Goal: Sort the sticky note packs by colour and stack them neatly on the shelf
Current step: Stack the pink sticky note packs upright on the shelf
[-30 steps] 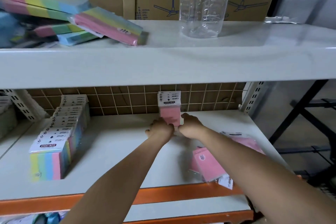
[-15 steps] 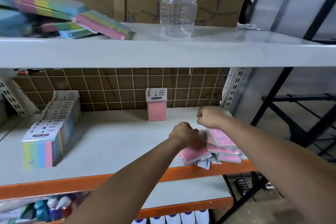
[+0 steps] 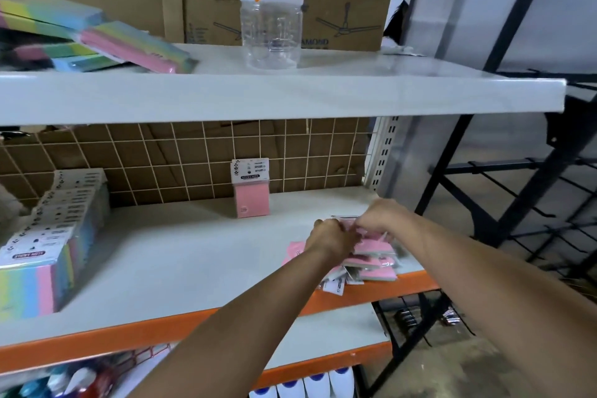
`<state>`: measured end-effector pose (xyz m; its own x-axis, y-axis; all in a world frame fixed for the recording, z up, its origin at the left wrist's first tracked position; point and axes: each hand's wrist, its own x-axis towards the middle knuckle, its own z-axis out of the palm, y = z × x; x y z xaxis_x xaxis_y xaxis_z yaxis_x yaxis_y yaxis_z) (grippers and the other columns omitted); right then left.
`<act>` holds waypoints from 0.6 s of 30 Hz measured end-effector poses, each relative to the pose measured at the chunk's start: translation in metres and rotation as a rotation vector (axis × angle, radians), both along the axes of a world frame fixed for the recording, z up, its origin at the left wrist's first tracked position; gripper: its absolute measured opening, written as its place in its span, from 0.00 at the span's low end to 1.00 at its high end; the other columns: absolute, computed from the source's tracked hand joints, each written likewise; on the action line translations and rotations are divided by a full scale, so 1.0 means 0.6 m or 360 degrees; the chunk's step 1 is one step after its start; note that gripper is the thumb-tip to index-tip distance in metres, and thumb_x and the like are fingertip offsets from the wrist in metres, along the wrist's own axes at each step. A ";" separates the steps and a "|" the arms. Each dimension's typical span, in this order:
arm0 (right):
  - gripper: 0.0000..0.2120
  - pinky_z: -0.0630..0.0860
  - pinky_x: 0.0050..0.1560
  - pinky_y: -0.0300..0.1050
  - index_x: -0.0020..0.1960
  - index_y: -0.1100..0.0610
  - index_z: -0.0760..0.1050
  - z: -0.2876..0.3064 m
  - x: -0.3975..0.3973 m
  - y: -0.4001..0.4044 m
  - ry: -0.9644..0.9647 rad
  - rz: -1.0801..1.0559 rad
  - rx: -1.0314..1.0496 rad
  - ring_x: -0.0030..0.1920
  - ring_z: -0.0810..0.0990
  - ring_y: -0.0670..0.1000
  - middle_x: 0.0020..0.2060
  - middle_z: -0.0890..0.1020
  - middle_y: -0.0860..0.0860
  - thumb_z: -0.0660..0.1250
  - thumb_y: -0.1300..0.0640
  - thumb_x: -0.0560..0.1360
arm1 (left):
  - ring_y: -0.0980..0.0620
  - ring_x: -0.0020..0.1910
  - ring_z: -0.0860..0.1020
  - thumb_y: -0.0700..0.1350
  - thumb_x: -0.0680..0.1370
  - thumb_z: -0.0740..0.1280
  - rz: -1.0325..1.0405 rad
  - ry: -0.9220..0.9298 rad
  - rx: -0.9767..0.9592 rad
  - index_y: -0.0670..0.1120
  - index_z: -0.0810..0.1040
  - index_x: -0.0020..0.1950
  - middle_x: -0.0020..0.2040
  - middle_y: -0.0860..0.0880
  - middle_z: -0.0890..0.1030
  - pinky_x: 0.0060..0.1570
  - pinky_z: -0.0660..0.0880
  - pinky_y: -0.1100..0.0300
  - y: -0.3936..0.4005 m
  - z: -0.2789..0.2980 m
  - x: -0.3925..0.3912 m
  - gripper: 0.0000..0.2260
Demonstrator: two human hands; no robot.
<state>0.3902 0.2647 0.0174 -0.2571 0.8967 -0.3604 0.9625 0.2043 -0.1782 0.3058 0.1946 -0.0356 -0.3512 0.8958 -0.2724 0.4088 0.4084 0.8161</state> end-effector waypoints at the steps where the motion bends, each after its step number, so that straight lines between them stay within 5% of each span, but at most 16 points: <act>1: 0.14 0.78 0.57 0.45 0.56 0.59 0.80 0.002 -0.001 -0.003 0.0018 0.0011 0.0004 0.54 0.81 0.53 0.53 0.82 0.56 0.64 0.50 0.78 | 0.42 0.48 0.81 0.55 0.76 0.65 0.0001 0.0059 -0.0012 0.47 0.81 0.48 0.52 0.42 0.79 0.50 0.79 0.51 0.001 -0.002 0.002 0.12; 5: 0.06 0.74 0.35 0.43 0.39 0.55 0.74 0.004 -0.010 0.000 0.0258 -0.0100 -0.0034 0.43 0.78 0.54 0.44 0.79 0.55 0.67 0.56 0.73 | 0.40 0.60 0.73 0.53 0.75 0.64 0.0073 0.0117 0.0037 0.46 0.77 0.61 0.61 0.43 0.73 0.59 0.74 0.52 -0.002 0.006 -0.003 0.18; 10: 0.15 0.78 0.45 0.40 0.52 0.60 0.79 0.020 -0.062 -0.016 0.0202 -0.0045 -0.0066 0.46 0.85 0.53 0.48 0.84 0.55 0.60 0.51 0.80 | 0.41 0.59 0.76 0.50 0.76 0.67 0.0241 0.0103 0.0149 0.43 0.74 0.62 0.60 0.42 0.78 0.54 0.72 0.56 -0.012 0.026 -0.041 0.17; 14: 0.11 0.64 0.17 0.30 0.42 0.56 0.77 0.012 -0.104 -0.023 0.0231 -0.0081 0.0039 0.30 0.78 0.48 0.32 0.79 0.51 0.64 0.50 0.77 | 0.40 0.61 0.75 0.44 0.79 0.61 0.0387 0.0099 0.0129 0.40 0.69 0.66 0.63 0.38 0.76 0.54 0.71 0.56 -0.029 0.028 -0.085 0.17; 18: 0.11 0.73 0.32 0.39 0.38 0.58 0.71 -0.015 -0.162 -0.026 0.0323 -0.0054 -0.0091 0.35 0.79 0.53 0.35 0.78 0.54 0.67 0.53 0.75 | 0.42 0.62 0.75 0.48 0.76 0.69 0.0424 0.0053 0.0000 0.38 0.67 0.67 0.63 0.41 0.76 0.59 0.71 0.54 -0.044 0.025 -0.122 0.24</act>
